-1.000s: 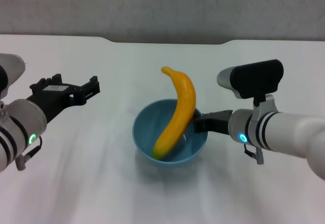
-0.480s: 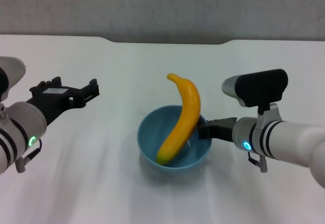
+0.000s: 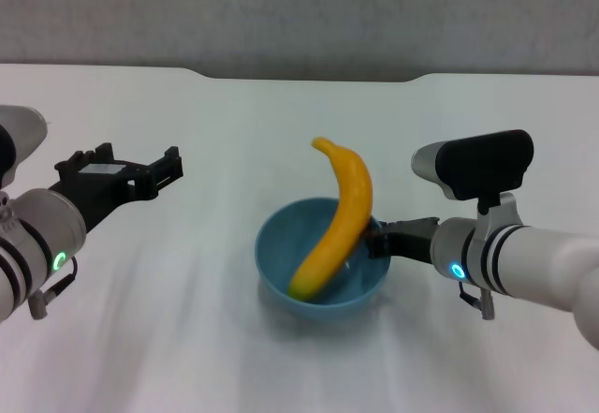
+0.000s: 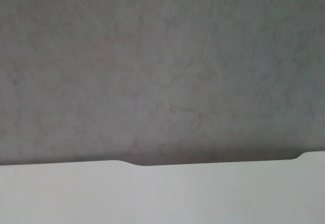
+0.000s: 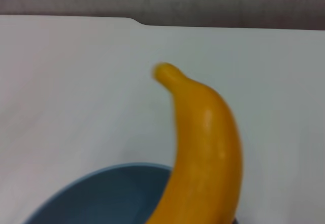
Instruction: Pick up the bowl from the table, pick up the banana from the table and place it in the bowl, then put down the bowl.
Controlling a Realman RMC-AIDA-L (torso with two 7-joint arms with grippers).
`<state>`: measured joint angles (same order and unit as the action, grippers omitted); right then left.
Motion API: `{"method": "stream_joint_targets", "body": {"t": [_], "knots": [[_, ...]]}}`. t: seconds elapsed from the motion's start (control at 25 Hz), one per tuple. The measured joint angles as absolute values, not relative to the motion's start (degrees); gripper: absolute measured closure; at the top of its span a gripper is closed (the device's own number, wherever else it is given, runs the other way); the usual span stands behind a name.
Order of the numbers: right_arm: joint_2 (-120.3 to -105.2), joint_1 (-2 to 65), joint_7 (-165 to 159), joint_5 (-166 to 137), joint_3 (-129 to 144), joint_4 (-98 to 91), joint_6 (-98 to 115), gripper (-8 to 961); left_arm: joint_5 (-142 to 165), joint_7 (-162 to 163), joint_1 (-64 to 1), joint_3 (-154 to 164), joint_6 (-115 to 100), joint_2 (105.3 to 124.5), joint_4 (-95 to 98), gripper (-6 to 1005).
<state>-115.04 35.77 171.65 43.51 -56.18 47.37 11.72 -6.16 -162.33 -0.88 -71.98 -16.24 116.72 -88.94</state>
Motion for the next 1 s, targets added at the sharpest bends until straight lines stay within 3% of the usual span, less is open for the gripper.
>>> {"method": "stream_joint_targets", "body": {"t": [0.44,0.64,0.76,1.0], "knots": [[-115.08,33.8,171.7,41.1,-54.8,49.2,8.7,769,-6.2,-162.3,-0.5,-72.1,-16.2,116.72,-88.7,107],[-115.04,29.0,171.7,36.4,-55.9,56.0,10.6,517,-6.2,-162.3,-0.3,-72.1,-16.2,116.72,-88.5,107],[-114.99,25.8,171.7,33.6,-57.2,59.5,12.1,270,-6.2,-162.3,-0.1,-72.1,-16.0,116.72,-88.4,107],[-114.96,16.6,171.7,25.0,-60.9,69.0,12.9,77,-6.2,-162.3,0.2,-72.3,-15.8,116.72,-88.4,108]]}}
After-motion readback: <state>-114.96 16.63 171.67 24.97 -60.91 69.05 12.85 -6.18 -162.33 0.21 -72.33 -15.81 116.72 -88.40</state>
